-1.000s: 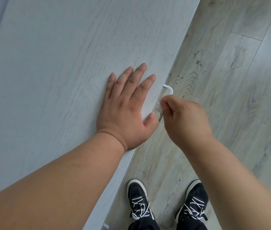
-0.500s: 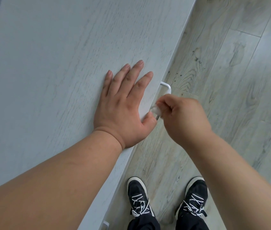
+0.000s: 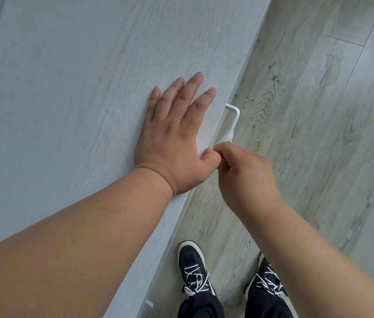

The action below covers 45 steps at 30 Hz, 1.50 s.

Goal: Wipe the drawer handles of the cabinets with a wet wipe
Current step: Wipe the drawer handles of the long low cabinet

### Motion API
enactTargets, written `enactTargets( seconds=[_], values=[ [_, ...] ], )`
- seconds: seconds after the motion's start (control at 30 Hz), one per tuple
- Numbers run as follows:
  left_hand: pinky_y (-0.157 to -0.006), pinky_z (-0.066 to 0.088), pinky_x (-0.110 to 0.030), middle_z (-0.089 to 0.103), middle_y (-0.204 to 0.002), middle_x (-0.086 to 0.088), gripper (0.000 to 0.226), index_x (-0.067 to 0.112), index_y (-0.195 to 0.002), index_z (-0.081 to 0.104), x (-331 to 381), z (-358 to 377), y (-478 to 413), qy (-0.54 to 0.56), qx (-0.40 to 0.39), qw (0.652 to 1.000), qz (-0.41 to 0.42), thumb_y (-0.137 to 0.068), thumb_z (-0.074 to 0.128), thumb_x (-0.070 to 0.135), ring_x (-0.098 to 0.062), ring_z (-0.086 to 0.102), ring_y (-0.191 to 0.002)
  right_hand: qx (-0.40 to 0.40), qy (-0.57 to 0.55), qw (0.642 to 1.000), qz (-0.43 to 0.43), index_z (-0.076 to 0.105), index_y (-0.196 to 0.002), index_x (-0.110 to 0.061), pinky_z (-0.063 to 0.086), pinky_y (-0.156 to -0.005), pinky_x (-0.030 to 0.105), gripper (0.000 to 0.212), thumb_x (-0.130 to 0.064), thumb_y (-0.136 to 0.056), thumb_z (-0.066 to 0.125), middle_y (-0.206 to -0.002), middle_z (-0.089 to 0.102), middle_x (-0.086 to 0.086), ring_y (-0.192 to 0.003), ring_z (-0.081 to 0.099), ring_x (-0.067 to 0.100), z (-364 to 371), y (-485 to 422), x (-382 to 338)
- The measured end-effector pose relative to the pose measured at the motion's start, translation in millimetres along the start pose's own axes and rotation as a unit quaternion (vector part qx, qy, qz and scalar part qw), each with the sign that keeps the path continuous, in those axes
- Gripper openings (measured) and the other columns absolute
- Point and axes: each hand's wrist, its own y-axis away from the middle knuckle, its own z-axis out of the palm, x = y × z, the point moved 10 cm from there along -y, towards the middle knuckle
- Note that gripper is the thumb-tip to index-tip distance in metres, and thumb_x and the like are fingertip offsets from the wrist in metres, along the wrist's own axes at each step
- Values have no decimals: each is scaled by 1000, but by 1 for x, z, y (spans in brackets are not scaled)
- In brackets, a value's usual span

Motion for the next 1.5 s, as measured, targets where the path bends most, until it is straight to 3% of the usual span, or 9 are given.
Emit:
enactTargets(
  seconds=[0.3, 0.43, 0.57, 0.7, 0.9, 1.1, 1.27, 1.4, 1.5],
  values=[
    [-129, 6, -53, 17, -173, 0, 93, 23, -161, 32, -1, 1, 2, -9, -11, 1000, 5, -76, 44, 58, -26, 12, -160, -4, -69, 997, 38, 67, -110, -25, 56, -64, 41, 14, -28, -104, 55, -83, 73, -1, -74, 67, 26, -2, 5, 9],
    [-129, 2, -52, 7, -175, 1, 98, 25, -164, 22, 0, 5, 1, -29, -43, 999, 8, -75, 38, 62, -25, 5, -161, -60, 16, 997, 35, 62, -103, -22, 55, -61, 44, 37, -39, -96, 30, -77, 69, 1, -70, 62, 31, 5, 11, -8],
    [-130, -3, -50, -5, -175, -3, 101, 26, -167, 6, -1, 12, 17, -60, -78, 994, 54, -78, 33, 66, -26, -6, -161, -64, -78, 992, 81, 69, -94, -22, 57, -66, 36, 12, -28, -100, 60, -68, 68, -14, -70, 66, 7, -3, 4, 2],
    [-130, 3, -50, 1, -175, -3, 97, 26, -167, 10, -8, 13, 48, -75, -67, 991, 91, -82, 38, 62, -26, -1, -162, 12, -181, 972, 150, 72, -91, -26, 58, -71, 35, 12, -29, -99, 66, -71, 71, -15, -74, 70, 7, -2, 14, 14],
    [-130, 10, -51, 13, -174, -4, 92, 25, -165, 22, -8, 10, 46, -48, -32, 994, 93, -83, 46, 59, -30, 10, -160, -2, -1, 995, 101, 72, -106, -20, 55, -70, 41, 18, -28, -103, 57, -84, 72, 0, -78, 65, 25, 8, 13, -4],
    [-130, 10, -51, 14, -174, -4, 90, 25, -165, 25, -8, 8, 46, -42, -24, 995, 89, -84, 45, 58, -29, 11, -160, 37, -277, 936, 215, 77, -91, -22, 56, -66, 30, 12, -25, -98, 68, -66, 69, -7, -65, 66, 8, 9, 22, 15],
    [-129, 11, -52, 16, -174, -5, 90, 24, -164, 27, -8, 7, 46, -40, -19, 995, 90, -83, 47, 58, -29, 13, -160, -25, -4, 992, 126, 72, -101, -19, 55, -68, 41, 23, -31, -105, 53, -78, 70, -1, -75, 65, 24, 7, 13, -5],
    [-130, 11, -51, 15, -174, -3, 90, 25, -165, 25, -8, 7, 46, -39, -24, 995, 87, -83, 46, 58, -28, 11, -160, 13, -132, 978, 162, 71, -95, -17, 58, -69, 37, 20, -25, -104, 56, -73, 70, -9, -68, 69, 6, -5, 12, 4],
    [-129, 11, -52, 16, -174, -4, 91, 25, -164, 27, -9, 7, 46, -34, -20, 995, 87, -83, 48, 58, -29, 12, -160, -32, -43, 991, 121, 70, -95, -18, 56, -68, 41, 25, -30, -106, 50, -75, 70, -1, -73, 67, 23, 7, 14, -6]
  ],
)
